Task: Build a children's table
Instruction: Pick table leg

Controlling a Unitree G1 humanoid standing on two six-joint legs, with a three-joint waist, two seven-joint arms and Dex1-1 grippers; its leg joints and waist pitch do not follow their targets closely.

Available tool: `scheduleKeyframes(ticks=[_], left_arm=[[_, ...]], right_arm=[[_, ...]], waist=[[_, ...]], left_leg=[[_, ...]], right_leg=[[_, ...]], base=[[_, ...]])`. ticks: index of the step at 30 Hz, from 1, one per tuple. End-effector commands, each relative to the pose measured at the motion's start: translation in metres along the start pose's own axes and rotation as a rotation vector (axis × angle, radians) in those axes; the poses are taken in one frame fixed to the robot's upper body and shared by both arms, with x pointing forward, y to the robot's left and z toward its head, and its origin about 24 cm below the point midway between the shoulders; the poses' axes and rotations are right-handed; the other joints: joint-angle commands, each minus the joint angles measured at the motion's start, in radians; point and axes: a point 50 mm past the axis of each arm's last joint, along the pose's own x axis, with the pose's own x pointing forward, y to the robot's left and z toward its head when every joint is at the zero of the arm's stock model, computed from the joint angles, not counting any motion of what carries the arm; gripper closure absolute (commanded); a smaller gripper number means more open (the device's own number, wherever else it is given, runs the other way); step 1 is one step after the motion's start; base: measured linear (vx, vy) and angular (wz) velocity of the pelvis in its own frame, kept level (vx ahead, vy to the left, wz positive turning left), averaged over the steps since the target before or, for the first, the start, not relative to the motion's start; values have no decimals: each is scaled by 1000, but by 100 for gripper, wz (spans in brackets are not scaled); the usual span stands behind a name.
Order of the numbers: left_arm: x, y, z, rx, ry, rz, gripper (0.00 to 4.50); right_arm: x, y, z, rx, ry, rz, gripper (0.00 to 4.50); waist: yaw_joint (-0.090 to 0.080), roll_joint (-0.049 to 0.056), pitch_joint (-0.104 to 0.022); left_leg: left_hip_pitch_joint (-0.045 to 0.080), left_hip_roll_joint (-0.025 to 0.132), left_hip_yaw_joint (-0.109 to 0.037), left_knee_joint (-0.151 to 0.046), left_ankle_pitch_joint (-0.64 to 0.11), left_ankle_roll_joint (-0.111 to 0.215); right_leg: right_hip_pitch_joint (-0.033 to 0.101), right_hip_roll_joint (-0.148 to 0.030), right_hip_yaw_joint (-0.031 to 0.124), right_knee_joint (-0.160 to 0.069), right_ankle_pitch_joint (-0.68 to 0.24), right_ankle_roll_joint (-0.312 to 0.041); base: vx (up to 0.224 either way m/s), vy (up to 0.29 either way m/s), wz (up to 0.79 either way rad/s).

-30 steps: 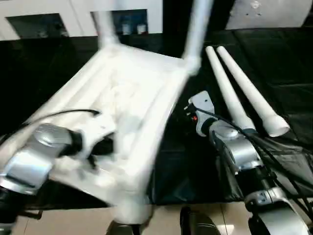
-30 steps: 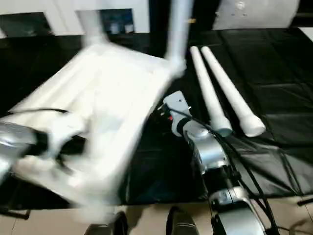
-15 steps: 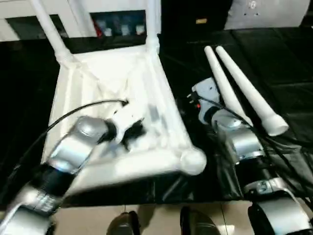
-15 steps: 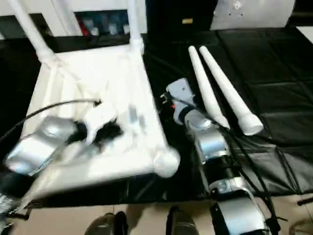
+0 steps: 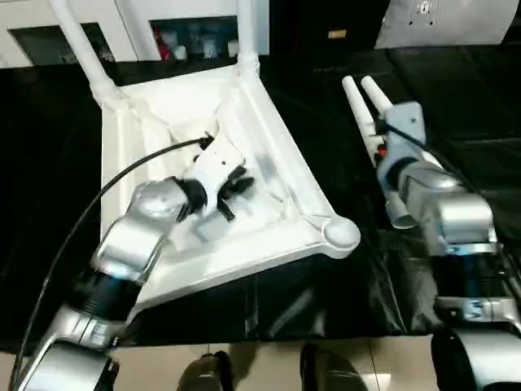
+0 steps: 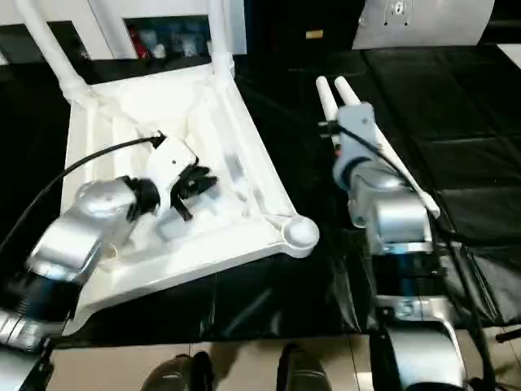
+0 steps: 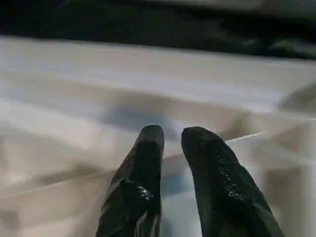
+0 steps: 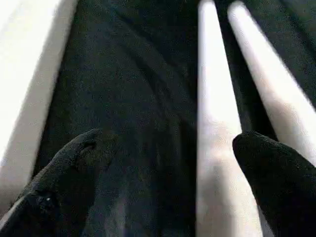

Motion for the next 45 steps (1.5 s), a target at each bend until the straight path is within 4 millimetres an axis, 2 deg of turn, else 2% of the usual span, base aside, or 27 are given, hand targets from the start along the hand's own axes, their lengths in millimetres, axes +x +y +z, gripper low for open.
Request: scheduleKeyframes(ticks=[1, 2, 4, 6, 8, 9, 10, 11, 12, 13, 14, 15, 17, 18, 20, 22, 23, 26, 28, 29, 31, 33, 34, 37, 38, 40, 45], left_arm=[[-8, -6, 7, -21, -31, -65, 316], [-13, -12, 12, -38, -46, -111, 316], [-15, -15, 13, -34, -47, -131, 312], [-17, -19, 15, -21, -47, -154, 292], [-19, -23, 17, -18, -46, -175, 271], [-20, -26, 18, -10, -46, -191, 269], [-21, -28, 19, -5, -45, -198, 261], [-21, -29, 20, -5, -43, -200, 246], [-21, -30, 20, -6, -42, -202, 227], [-22, -31, 21, -8, -41, -206, 227], [-22, -32, 21, -9, -40, -207, 217], [-22, -33, 22, -9, -39, -209, 217], [-22, -35, 23, -8, -38, -212, 196], [-22, -35, 23, -8, -37, -213, 179], [-22, -36, 23, -9, -37, -218, 165], [-22, -38, 23, -11, -34, -221, 147], [-22, -39, 23, -12, -32, -223, 147], [-22, -40, 21, -16, -19, -218, 119], [-22, -41, 21, -18, -16, -216, 102], [-22, -41, 20, -20, -14, -212, 94], [-22, -42, 19, -25, -12, -208, 80], [-23, -43, 18, -29, -8, -203, 60], [-23, -43, 18, -31, -8, -201, 52], [-22, -42, 17, -34, -7, -190, 30], [-23, -41, 17, -38, -9, -179, 20], [-22, -40, 17, -36, -10, -161, 3], [-20, -34, 18, -43, -33, -93, 0]], right_arm=[[0, -4, -4, 36, 44, -14, 0], [2, -7, -6, 50, 90, -17, 0], [4, -10, -6, 49, 104, -29, 0], [4, -13, -5, 44, 136, -44, 0], [6, -15, -6, 39, 174, -51, 0], [8, -17, -7, 36, 212, -45, 0], [9, -18, -9, 39, 245, -33, 0], [10, -18, -9, 42, 260, -29, 0], [10, -19, -9, 51, 273, -25, 18], [11, -19, -9, 64, 286, -13, 18], [11, -21, -9, 66, 298, -12, 36], [11, -22, -9, 69, 309, -10, 36], [11, -23, -9, 68, 326, 8, 49], [11, -23, -9, 66, 333, 13, 74], [10, -25, -8, 66, 342, 17, 82], [10, -27, -8, 62, 358, 34, 101], [9, -28, -9, 59, 370, 47, 101], [8, -33, -9, 40, 393, 65, 129], [8, -34, -9, 33, 396, 68, 149], [7, -35, -9, 33, 398, 73, 162], [7, -36, -8, 32, 400, 81, 173], [6, -37, -7, 31, 403, 91, 206], [6, -37, -7, 32, 402, 94, 214], [5, -38, -5, 49, 382, 96, 237], [4, -38, -3, 71, 364, 104, 246], [3, -37, -2, 99, 341, 116, 256], [-4, -31, 7, 210, 219, 192, 264]], waist=[[5, 2, -95], [5, 15, -94], [2, 6, -90], [1, 8, -88], [-1, 0, -89], [-3, 3, -88], [-3, -2, -90], [-3, -2, -89], [-3, 0, -89], [-2, -7, -90], [-2, -7, -91], [-3, -6, -91], [-1, -5, -93], [-1, -5, -94], [0, -7, -96], [-1, -14, -99], [-1, -14, -99], [-2, -25, -99], [-1, -20, -97], [-3, -28, -100], [-1, -25, -98], [-2, -26, -98], [-3, -31, -99], [-2, -29, -99], [-1, -25, -98], [0, -26, -98], [1, -19, -100]], left_leg=[[26, 35, -14, -61, -196, 57], [27, 35, -17, -61, -206, 48], [31, 33, -15, -62, -236, 40], [29, 33, -18, -63, -247, 34], [29, 33, -17, -63, -242, 32], [29, 32, -18, -62, -245, 28], [30, 31, -17, -61, -239, 29], [31, 32, -16, -61, -242, 30], [31, 31, -15, -59, -240, 30], [29, 30, -15, -59, -230, 35], [29, 32, -15, -59, -224, 36], [26, 32, -16, -59, -215, 39], [28, 32, -14, -58, -206, 42], [27, 33, -14, -57, -197, 45], [27, 33, -14, -56, -187, 51], [25, 32, -12, -55, -172, 58], [25, 32, -11, -54, -169, 62], [23, 33, -10, -52, -167, 70], [23, 33, -10, -51, -166, 70], [23, 33, -9, -51, -165, 70], [24, 34, -11, -51, -167, 69], [23, 33, -11, -51, -172, 66], [23, 33, -10, -50, -178, 66], [22, 32, -11, -50, -170, 67], [23, 33, -12, -50, -172, 67], [23, 32, -11, -50, -170, 69], [21, 32, -11, -51, -152, 81]], right_leg=[[68, -56, 41, -63, -318, -215], [69, -57, 40, -58, -330, -215], [65, -53, 38, -67, -363, -200], [67, -53, 37, -67, -392, -187], [67, -53, 39, -68, -400, -179], [68, -55, 38, -67, -410, -181], [68, -55, 39, -66, -415, -179], [66, -55, 40, -67, -419, -179], [66, -55, 40, -69, -422, -175], [67, -54, 40, -68, -418, -171], [68, -54, 40, -66, -412, -173], [69, -54, 39, -65, -405, -174], [67, -53, 40, -65, -389, -178], [69, -53, 41, -63, -372, -183], [70, -53, 40, -61, -354, -192], [73, -53, 41, -59, -336, -198], [72, -53, 41, -60, -340, -203], [73, -54, 42, -61, -356, -198], [71, -54, 41, -63, -372, -192], [72, -53, 41, -63, -375, -187], [70, -53, 40, -64, -387, -183], [71, -53, 40, -64, -391, -182], [71, -53, 40, -65, -400, -179], [71, -53, 40, -65, -404, -173], [69, -53, 40, -65, -405, -173], [69, -52, 40, -66, -401, -174], [72, -50, 39, -64, -356, -176]], base=[[0, 0, 0], [0, 0, 0], [0, 0, 0], [0, 0, 0], [0, 0, 0], [0, 0, 0], [0, 0, 0], [0, 0, 0], [0, 0, 0], [0, 0, 0], [0, 0, 0], [0, 0, 0], [0, 0, 0], [0, 0, 0], [0, 0, 0], [0, 0, 0], [0, 0, 0], [0, 0, 0], [0, 0, 0], [0, 0, 0], [0, 0, 0], [0, 0, 0], [0, 0, 0], [0, 0, 0], [0, 0, 0], [0, 0, 0], [0, 0, 0]])
